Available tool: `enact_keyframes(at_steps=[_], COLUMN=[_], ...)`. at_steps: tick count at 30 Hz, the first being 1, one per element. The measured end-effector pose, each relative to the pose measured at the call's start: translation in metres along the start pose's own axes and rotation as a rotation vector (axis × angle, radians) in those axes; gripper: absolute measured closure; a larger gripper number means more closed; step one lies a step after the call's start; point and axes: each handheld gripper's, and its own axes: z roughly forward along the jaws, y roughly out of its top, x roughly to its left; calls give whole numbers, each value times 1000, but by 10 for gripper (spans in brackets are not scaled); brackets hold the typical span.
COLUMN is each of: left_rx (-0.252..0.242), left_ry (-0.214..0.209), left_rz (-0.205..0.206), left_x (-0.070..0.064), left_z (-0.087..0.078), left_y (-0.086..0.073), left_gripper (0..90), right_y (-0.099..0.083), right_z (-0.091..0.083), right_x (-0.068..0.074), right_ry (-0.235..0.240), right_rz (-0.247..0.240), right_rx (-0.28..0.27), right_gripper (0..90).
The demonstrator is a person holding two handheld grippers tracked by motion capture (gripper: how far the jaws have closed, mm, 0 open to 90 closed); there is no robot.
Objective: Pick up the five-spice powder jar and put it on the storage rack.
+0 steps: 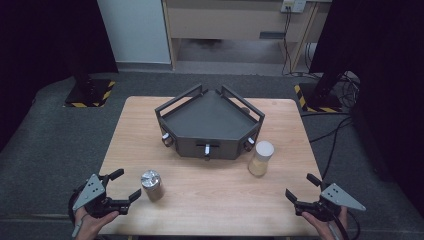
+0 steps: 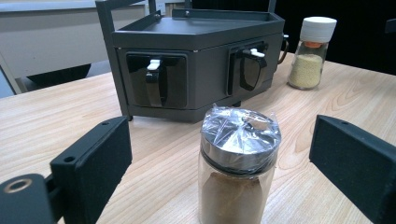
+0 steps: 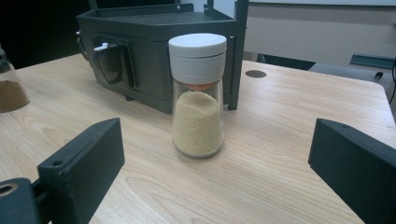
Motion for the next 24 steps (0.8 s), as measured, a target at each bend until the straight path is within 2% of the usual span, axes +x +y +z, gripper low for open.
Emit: enact_keyframes(at_steps=[13, 20, 24], left_rx=[0, 8, 16], left_ry=[3, 8, 11], left_rz=[-15, -21, -27], left_x=[1, 1, 0], left_z=[0, -1, -7], left_y=[-1, -1, -2], left_gripper=[46, 46, 46], right_y=[1, 3, 6], right_z=[5, 4, 4], right_x=[-5, -5, -2], right_ry=[33, 31, 32], right_rz=[-17, -16, -41], right_rx=[24, 32, 53], right_gripper=[45, 41, 41])
